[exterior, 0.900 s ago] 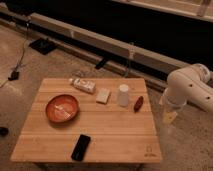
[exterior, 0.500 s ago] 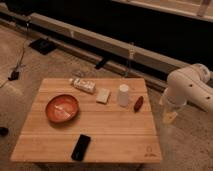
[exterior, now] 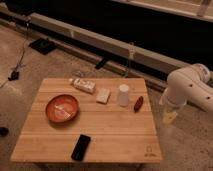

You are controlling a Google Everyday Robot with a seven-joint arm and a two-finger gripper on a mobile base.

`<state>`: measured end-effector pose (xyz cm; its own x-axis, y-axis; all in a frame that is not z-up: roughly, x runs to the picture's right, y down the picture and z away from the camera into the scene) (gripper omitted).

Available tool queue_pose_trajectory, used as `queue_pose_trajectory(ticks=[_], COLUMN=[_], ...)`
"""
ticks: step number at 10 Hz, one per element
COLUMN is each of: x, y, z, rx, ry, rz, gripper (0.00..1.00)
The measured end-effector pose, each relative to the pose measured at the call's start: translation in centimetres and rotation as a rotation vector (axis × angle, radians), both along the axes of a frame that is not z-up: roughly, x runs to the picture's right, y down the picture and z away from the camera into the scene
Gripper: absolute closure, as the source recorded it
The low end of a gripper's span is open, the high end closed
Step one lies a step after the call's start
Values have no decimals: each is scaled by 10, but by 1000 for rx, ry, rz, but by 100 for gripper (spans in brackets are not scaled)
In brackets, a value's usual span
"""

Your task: Place the eraser on the white sponge

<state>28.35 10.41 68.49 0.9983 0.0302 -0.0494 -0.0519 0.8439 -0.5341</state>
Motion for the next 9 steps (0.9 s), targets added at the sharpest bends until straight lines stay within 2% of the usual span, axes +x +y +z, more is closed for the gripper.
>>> queue_pose_trajectory(ticks=[5, 6, 8, 9], x=[0, -1, -21, -35], y=[0, -1, -10, -14], z=[0, -1, -4, -7], rx=[0, 0, 3, 1], ry=[0, -2, -26, -40], rz=[0, -5, -42, -60], gripper=[36, 44, 62, 76])
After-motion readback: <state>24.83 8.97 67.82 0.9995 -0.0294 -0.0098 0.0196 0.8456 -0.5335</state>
